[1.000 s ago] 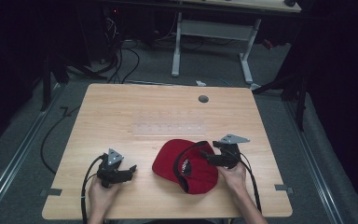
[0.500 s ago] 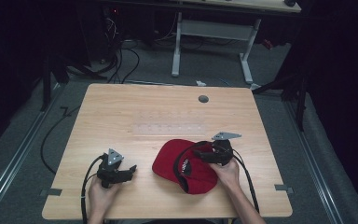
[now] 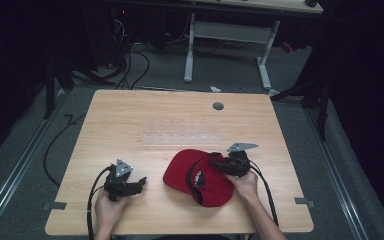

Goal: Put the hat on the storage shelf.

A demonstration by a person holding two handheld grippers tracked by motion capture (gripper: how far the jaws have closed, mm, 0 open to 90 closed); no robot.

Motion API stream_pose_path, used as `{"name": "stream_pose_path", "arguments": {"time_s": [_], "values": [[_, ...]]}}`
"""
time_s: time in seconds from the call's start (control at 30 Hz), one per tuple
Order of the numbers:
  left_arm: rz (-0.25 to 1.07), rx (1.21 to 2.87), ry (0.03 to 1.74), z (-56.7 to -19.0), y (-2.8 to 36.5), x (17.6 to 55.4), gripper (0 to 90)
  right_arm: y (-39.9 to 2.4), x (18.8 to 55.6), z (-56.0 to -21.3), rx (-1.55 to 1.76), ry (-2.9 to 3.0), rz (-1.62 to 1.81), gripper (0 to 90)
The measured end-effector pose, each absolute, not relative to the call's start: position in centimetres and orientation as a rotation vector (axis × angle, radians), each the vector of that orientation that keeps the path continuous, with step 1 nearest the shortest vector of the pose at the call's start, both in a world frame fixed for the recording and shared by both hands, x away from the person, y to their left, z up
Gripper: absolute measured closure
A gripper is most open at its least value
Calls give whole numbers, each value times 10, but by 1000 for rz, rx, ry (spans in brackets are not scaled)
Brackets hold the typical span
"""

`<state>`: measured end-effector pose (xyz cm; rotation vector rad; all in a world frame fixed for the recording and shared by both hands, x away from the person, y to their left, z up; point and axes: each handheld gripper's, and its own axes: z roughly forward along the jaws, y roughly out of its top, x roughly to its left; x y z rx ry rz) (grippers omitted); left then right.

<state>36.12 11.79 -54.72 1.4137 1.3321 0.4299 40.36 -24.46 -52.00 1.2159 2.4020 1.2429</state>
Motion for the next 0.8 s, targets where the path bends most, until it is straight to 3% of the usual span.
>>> {"name": "stream_pose_path", "arguments": {"time_s": [0.2,0.8], "values": [[424,1418,1325,-547,118,360,282,-249,399,-513,1169,2426,1263,832],[414,1422,1316,-547,117,359,294,-257,374,-471,1184,2411,1433,852]]}}
